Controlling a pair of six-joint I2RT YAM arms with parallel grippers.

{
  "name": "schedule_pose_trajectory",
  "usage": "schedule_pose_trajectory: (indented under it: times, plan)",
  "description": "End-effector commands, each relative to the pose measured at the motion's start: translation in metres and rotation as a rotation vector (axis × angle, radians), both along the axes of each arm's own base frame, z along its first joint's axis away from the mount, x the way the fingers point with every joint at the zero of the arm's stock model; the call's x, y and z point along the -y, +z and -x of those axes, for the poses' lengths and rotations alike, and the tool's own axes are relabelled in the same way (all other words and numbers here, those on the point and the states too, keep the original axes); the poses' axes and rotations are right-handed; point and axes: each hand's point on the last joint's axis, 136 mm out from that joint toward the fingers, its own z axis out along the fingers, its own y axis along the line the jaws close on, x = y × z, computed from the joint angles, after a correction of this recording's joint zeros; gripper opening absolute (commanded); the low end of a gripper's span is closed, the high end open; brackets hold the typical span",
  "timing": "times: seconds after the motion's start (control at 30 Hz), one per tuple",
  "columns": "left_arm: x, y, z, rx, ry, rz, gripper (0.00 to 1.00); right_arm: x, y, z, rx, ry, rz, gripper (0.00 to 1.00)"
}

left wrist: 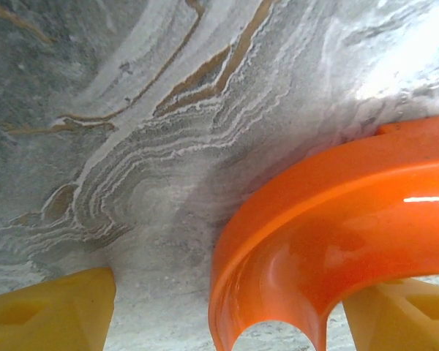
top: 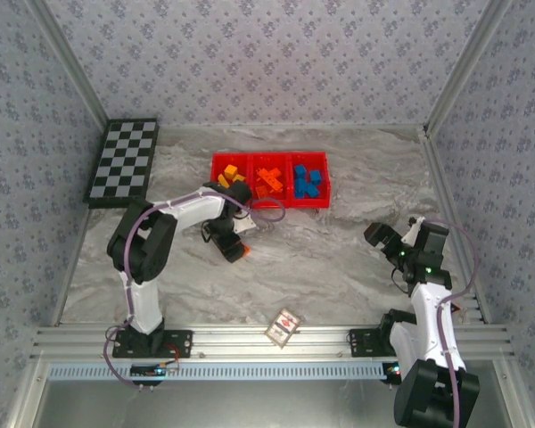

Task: Sort the legos into containers by color
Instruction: Pick up the lego from the center of the table.

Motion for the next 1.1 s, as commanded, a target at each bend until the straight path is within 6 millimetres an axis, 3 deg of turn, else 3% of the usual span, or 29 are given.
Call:
schedule_pose_trajectory:
  times: [0.0,0.47,0.87,0.9,1.07]
  plan:
    - [0.001,-0.004,0.008,-0.051,-0.02,-0.014,0.78,-0.002,-0.001,0.002,-0.005,0.009,-0.015,1.0]
    - [0.003,-0.016,0.023,-0.098,0.007,-0.039,0.63,-0.001,0.0,0.002,0.0,0.007,-0.014,1.0]
    - [0.004,-0.023,0.032,-0.116,0.063,-0.085,0.33,-0.001,0.0,0.0,0.002,0.003,-0.021,1.0]
    - [0.004,-0.021,0.031,-0.1,0.062,-0.089,0.27,-0.001,0.0,0.0,0.004,0.003,-0.021,1.0]
    - [0.022,0.004,0.024,0.008,0.084,0.002,0.22,-0.001,0.0,0.0,0.002,0.003,-0.021,1.0]
